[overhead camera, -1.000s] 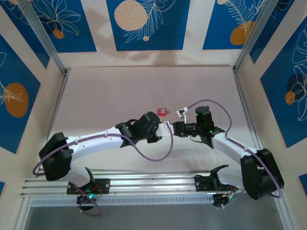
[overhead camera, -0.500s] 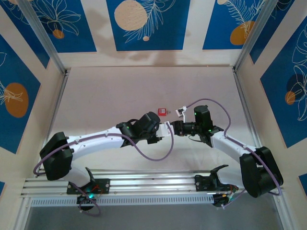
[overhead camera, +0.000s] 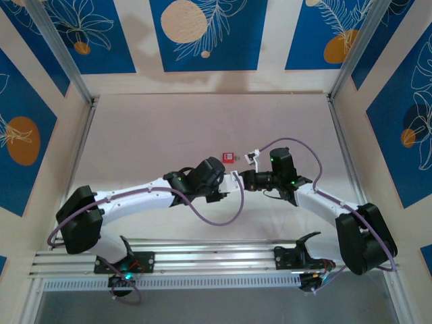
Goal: Unlock with the key
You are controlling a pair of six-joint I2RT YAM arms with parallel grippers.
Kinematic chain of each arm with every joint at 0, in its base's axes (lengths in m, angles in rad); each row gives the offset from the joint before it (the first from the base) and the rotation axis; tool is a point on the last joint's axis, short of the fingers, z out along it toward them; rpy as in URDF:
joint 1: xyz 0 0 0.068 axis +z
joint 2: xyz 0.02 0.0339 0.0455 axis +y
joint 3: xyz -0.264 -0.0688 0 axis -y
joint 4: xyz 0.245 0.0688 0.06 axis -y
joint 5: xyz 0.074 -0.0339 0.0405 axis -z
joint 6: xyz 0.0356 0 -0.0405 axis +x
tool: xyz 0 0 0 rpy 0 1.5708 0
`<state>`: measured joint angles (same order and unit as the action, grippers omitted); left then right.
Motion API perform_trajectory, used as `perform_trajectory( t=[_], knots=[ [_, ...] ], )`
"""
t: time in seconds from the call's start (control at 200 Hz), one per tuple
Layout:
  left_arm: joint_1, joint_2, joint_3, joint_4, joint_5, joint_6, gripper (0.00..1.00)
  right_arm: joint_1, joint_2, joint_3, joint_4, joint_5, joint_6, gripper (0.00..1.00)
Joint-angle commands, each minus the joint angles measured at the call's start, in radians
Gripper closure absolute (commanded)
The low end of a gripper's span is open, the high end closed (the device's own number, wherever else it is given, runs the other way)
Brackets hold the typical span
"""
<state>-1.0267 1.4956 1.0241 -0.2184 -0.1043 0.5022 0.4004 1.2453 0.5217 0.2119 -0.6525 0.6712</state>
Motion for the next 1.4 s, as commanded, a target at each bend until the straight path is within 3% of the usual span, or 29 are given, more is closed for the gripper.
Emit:
perform_trajectory(
  t=[0.0, 0.08, 0.26, 0.435, 0.62, 0.815, 1.115, 1.291, 1.396],
  knots=[
    [0.004, -0.001, 0.036, 0.018, 0.027, -0.013, 0.92, 0.008, 0.0, 0.026, -0.022, 0.02, -0.014, 0.85],
    [0.005, -0.007, 0.031, 0.022, 0.009, -0.009, 0.85, 0.008, -0.009, 0.026, -0.036, 0.036, -0.018, 0.86],
    [0.005, -0.04, 0.008, 0.047, -0.033, -0.01, 0.54, 0.005, -0.016, 0.03, -0.048, 0.062, -0.015, 0.87],
    [0.008, -0.1, -0.036, 0.044, -0.081, -0.037, 0.41, -0.003, -0.033, 0.031, -0.055, 0.077, -0.013, 0.87],
    [0.038, -0.194, -0.144, 0.085, -0.163, -0.108, 0.44, -0.027, -0.065, 0.026, -0.07, 0.073, -0.011, 0.87],
    [0.048, -0.186, -0.22, 0.144, -0.157, -0.161, 0.48, -0.044, -0.09, 0.036, -0.08, 0.031, 0.005, 0.87],
    [0.039, -0.143, -0.305, 0.401, -0.182, -0.122, 0.56, -0.041, -0.115, 0.039, -0.068, -0.013, 0.06, 0.87],
    [0.039, -0.135, -0.315, 0.429, -0.124, -0.079, 0.57, -0.039, -0.13, 0.041, -0.094, -0.026, 0.059, 0.87],
    [0.04, -0.124, -0.311, 0.43, -0.119, -0.071, 0.66, -0.034, -0.135, 0.041, -0.103, -0.031, 0.056, 0.87]
  ],
)
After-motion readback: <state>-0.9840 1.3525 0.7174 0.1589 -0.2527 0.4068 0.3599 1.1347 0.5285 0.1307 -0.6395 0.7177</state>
